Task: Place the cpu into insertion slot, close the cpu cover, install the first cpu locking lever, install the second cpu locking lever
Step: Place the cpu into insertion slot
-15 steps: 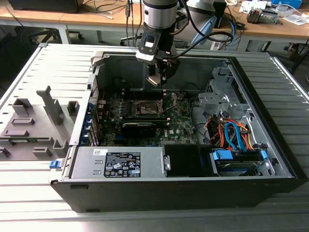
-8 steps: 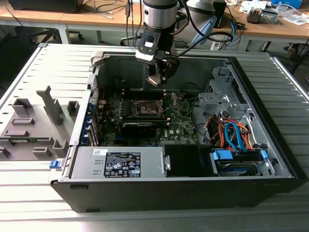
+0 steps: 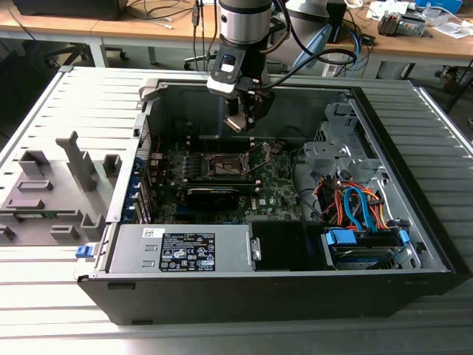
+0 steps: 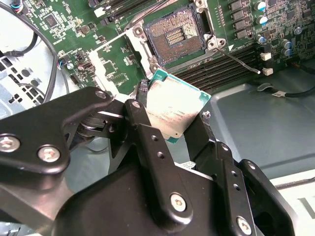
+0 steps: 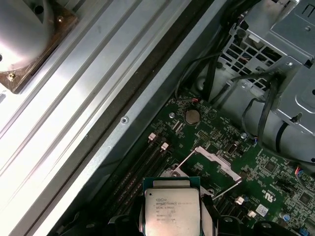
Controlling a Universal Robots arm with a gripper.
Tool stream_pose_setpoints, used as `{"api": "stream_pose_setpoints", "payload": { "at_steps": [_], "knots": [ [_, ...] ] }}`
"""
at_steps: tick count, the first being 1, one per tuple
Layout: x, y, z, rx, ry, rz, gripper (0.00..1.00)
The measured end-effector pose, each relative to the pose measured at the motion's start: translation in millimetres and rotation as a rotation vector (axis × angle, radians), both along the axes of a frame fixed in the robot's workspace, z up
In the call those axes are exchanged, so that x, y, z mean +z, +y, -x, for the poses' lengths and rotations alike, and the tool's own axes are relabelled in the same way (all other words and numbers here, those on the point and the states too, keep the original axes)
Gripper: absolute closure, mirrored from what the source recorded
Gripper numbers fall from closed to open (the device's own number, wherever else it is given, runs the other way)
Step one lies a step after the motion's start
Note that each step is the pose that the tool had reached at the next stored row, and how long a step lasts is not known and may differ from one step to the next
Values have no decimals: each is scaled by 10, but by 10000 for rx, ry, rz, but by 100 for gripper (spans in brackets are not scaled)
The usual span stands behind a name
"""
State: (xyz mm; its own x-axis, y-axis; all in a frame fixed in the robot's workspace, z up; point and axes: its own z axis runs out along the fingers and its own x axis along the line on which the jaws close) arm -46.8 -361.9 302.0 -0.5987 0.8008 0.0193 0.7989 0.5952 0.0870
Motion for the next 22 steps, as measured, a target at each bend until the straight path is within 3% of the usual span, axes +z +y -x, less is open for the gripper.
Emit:
{"api": "stream_pose_setpoints", "payload": {
  "at_steps": [22],
  "knots": [
    [0,0,0,-237,0,0,46]
  ]
}}
